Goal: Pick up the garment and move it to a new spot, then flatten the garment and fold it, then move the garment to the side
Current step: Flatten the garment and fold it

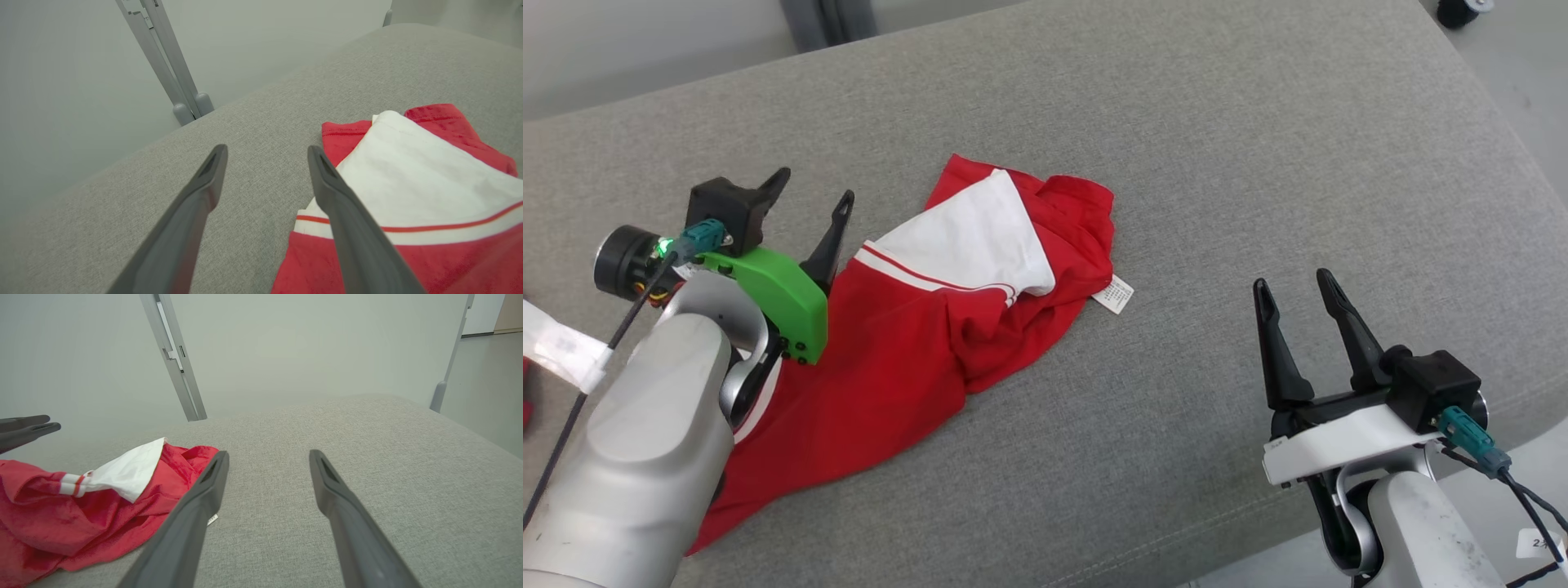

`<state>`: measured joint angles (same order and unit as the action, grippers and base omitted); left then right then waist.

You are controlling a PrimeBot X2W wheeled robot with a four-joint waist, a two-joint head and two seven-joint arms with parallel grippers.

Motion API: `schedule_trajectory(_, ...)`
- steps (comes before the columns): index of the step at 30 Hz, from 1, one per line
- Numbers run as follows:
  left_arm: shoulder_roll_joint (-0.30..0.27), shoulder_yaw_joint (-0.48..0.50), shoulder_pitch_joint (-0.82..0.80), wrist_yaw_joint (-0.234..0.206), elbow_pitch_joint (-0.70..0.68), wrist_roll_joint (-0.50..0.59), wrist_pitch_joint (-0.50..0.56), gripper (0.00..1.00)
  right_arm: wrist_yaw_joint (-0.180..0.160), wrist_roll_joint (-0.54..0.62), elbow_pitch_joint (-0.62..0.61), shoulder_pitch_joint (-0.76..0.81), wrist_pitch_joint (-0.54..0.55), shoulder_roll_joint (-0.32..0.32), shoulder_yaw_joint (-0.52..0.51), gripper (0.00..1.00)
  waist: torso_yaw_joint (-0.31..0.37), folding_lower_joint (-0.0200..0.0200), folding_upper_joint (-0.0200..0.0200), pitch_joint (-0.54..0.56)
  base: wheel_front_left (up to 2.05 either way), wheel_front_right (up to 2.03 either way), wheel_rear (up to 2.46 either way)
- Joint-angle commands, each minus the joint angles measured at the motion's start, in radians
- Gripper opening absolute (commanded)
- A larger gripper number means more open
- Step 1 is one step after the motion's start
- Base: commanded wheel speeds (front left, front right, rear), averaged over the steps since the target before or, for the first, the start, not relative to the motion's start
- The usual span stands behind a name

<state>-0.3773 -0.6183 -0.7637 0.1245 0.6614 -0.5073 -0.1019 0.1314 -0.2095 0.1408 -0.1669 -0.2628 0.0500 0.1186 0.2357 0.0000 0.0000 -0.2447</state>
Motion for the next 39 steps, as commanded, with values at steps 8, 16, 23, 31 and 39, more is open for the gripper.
schedule_trajectory(8, -0.012, -0.17, -0.019, 0.007, 0.143, -0.068, 0.055, 1.0, -0.001, 0.001, -0.004, -0.018, -0.003, 0.001, 0.004, 1.0, 0.051, 0.0, 0.0, -0.045, 0.0, 0.0, 0.0)
schedule_trajectory(16, 0.0, -0.272, -0.034, 0.007, 0.243, -0.158, 0.081, 0.16, -0.001, 0.01, -0.004, -0.019, -0.003, 0.001, 0.006, 1.0, 0.07, 0.0, 0.0, -0.041, 0.0, 0.0, 0.0)
schedule_trajectory(23, -0.004, -0.339, -0.082, 0.005, 0.264, -0.218, 0.038, 0.0, -0.001, 0.015, -0.007, -0.002, -0.003, 0.001, -0.006, 1.0, 0.063, 0.0, 0.0, -0.022, 0.0, 0.0, 0.0)
schedule_trajectory(31, 0.013, -0.312, -0.203, 0.005, 0.263, -0.247, -0.117, 0.0, -0.001, 0.02, 0.002, 0.01, -0.003, 0.001, -0.017, 1.0, 0.009, 0.0, 0.0, 0.02, 0.0, 0.0, 0.0)
schedule_trajectory(39, 0.019, -0.208, -0.233, -0.022, 0.121, -0.207, -0.164, 0.0, -0.001, 0.023, 0.011, 0.032, -0.003, 0.001, -0.027, 1.0, -0.054, 0.0, 0.0, 0.067, 0.0, 0.0, 0.0)
